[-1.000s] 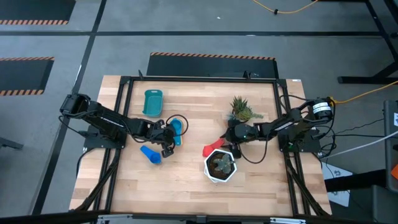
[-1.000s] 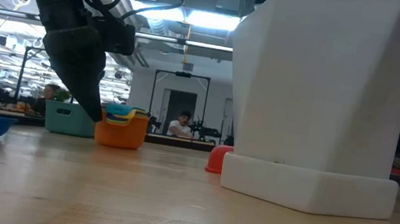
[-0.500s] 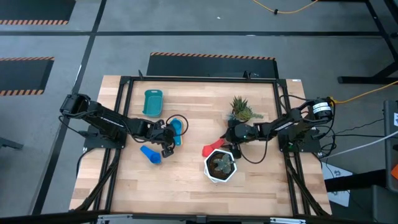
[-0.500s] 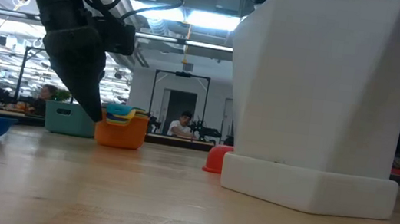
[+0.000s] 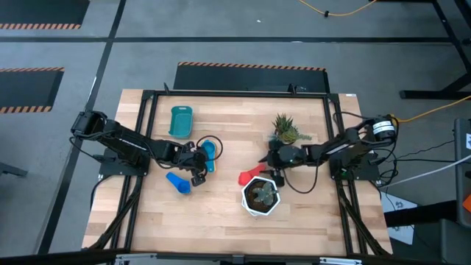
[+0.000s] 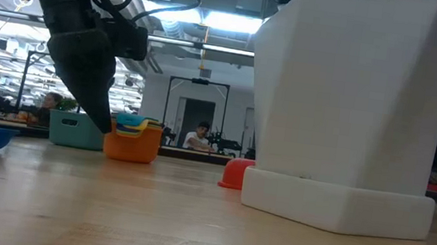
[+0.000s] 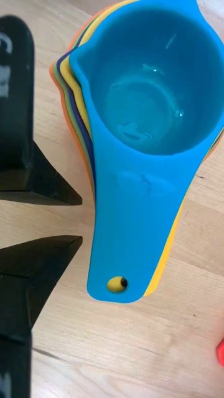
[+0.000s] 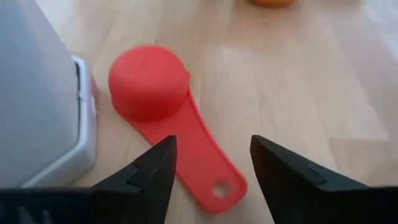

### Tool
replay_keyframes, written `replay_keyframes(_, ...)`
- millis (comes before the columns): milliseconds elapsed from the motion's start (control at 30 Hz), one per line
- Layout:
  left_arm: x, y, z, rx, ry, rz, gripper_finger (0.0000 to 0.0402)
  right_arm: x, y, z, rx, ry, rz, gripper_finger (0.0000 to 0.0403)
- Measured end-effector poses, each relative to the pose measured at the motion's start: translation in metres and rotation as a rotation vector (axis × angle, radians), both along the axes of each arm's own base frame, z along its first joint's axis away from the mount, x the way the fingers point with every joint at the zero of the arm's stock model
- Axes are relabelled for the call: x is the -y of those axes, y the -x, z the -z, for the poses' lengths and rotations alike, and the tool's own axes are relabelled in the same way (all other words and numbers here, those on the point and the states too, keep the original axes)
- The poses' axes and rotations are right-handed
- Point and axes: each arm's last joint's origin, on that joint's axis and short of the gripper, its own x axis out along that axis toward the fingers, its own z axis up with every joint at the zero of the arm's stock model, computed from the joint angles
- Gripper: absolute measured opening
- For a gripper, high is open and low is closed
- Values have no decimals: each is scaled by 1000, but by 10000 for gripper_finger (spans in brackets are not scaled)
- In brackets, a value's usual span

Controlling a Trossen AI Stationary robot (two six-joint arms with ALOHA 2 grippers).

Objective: Nest measuring cups in basket
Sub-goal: Stack the red measuring cup into the light blue measuring cup

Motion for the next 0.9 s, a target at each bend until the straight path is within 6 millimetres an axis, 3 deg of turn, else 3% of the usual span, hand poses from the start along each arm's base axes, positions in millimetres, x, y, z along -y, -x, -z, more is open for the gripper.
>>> replay_keyframes(500,0,0,0,1,0,0,81,3,4,-34,133,110,54,210)
replay_keyframes(900,0,0,0,1,0,0,82,3,4,-35,139,121,48,210)
